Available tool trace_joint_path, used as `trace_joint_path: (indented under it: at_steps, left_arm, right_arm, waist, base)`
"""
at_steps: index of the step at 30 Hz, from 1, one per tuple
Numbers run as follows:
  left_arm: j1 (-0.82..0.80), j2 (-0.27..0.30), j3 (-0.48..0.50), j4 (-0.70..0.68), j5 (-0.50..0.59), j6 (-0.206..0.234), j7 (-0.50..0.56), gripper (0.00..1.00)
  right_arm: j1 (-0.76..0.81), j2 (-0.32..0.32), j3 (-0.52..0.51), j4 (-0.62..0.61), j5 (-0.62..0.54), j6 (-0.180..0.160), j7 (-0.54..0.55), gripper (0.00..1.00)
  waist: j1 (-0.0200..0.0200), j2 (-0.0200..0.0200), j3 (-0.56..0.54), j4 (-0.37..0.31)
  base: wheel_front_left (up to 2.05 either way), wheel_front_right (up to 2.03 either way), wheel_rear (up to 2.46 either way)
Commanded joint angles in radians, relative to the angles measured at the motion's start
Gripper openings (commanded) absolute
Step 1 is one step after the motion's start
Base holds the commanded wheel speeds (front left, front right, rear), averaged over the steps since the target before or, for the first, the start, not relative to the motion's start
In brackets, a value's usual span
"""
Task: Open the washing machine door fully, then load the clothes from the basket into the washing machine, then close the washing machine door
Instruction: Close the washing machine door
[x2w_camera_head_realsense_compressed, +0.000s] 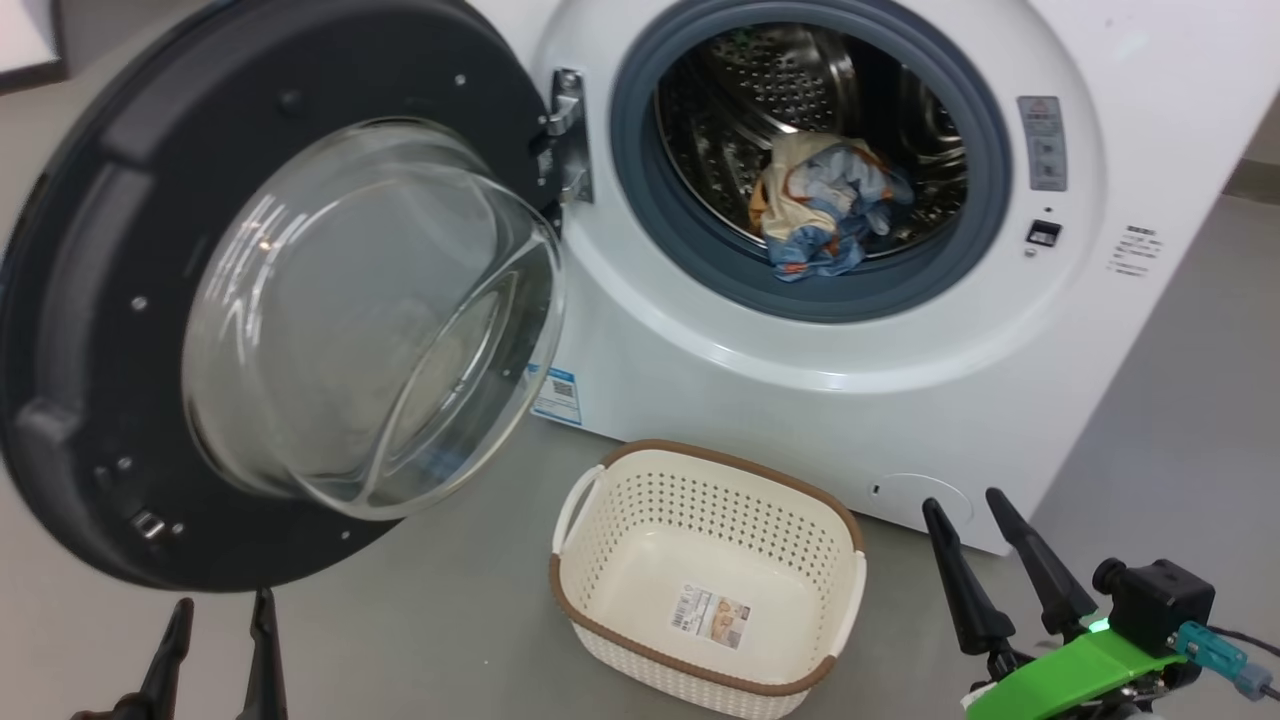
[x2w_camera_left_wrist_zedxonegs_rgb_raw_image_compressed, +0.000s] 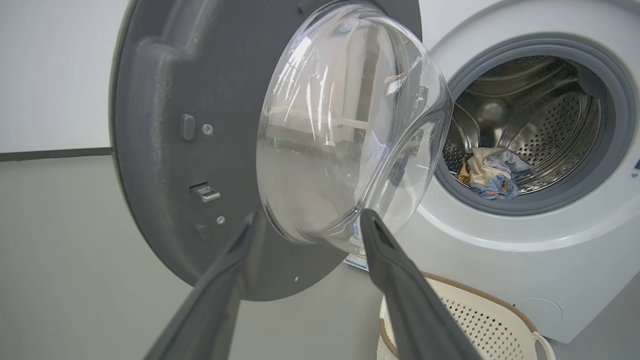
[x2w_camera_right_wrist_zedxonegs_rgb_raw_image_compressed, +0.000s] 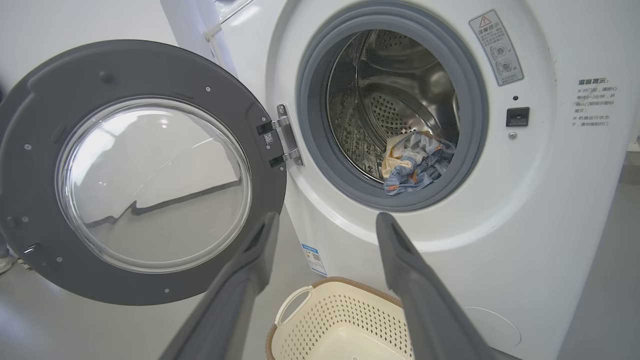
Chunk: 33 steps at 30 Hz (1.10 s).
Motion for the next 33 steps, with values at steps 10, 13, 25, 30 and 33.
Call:
trace_joint_path:
  at_steps: [10,13,25,30,33]
  left_arm:
    - [-0.030,0.020,0.048,-0.031,0.007,0.029,-0.006,1.00]
    - [-0.029,0.020,0.050,-0.030,0.007,0.035,-0.006,1.00]
    - [-0.033,0.013,0.051,-0.033,0.005,0.049,-0.006,1.00]
    - [-0.033,0.013,0.049,-0.032,0.005,0.049,-0.006,1.00]
    - [-0.034,0.014,0.048,-0.030,0.004,0.050,-0.006,1.00]
  right_arm:
    - [0.000,0.011,0.025,-0.019,0.008,0.003,-0.005,1.00]
    - [0.002,0.012,0.025,-0.018,0.008,0.003,-0.005,1.00]
    - [0.007,0.006,0.033,-0.018,0.008,0.003,-0.005,1.00]
    - [0.008,0.004,0.033,-0.017,0.009,0.003,-0.005,1.00]
    - [0.007,0.005,0.033,-0.017,0.009,0.003,-0.005,1.00]
  waist:
    - [0.0000,0.0000,-0.005,0.076]
    - [0.0000,0.0000,-0.002,0.081]
    - [0.0000,0.0000,0.010,0.087]
    - [0.0000,0.0000,0.012,0.095]
    - [0.0000,0.0000,0.012,0.101]
  base:
    - [0.00,0.00,0.00]
    - [0.00,0.00,0.00]
    - [0.00,0.00,0.00]
    - [0.00,0.00,0.00]
    - [0.00,0.00,0.00]
